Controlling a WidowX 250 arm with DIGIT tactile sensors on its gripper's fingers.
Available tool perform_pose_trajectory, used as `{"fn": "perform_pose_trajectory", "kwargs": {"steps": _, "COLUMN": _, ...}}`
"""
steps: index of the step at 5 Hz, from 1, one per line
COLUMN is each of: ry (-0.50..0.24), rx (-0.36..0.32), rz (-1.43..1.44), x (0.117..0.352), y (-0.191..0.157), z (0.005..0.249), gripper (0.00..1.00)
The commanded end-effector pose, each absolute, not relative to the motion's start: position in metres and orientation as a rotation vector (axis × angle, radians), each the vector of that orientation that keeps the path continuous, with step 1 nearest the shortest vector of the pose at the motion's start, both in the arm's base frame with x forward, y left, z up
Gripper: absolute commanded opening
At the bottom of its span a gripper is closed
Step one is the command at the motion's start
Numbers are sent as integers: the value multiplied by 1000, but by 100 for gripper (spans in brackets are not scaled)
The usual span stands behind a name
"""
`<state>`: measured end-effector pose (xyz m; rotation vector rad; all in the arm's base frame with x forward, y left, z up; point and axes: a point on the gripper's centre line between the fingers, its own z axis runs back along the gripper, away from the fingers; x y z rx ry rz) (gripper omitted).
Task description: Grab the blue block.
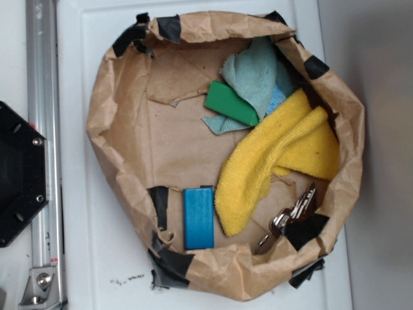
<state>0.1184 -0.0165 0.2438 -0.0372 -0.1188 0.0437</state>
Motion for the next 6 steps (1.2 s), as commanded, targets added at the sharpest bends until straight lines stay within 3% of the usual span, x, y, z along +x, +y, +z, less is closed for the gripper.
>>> {"fn": "perform_pose_trajectory", "kwargs": {"steps": 1, "ry": -119, "rx": -37, "rz": 44, "x": 118, "y": -16, "z": 244, "gripper": 100}}
{"fn": "perform_pose_trajectory", "kwargs": {"steps": 2, "ry": -145, "rx": -13, "rz": 251, "x": 168, "y": -26, "z": 228, "gripper": 100}}
{"fn": "perform_pose_trajectory", "kwargs": {"steps": 3, "ry": -123, "rx": 3, "rz": 409, "x": 212, "y": -22, "z": 211, "gripper": 100}}
{"fn": "perform_pose_trajectory", "kwargs": {"steps": 4, "ry": -36, "rx": 24, "rz": 616, "x": 231, "y": -14, "z": 176, "gripper": 100}}
{"fn": "perform_pose_trajectory", "kwargs": {"steps": 5, "ry": -52, "rx": -69, "rz": 676, "x": 244, "y": -8, "z": 131, "gripper": 100}}
{"fn": "perform_pose_trajectory", "kwargs": {"steps": 6, "ry": -113, "rx": -127, "rz": 761, "x": 245, "y": -21, "z": 95, "gripper": 100}}
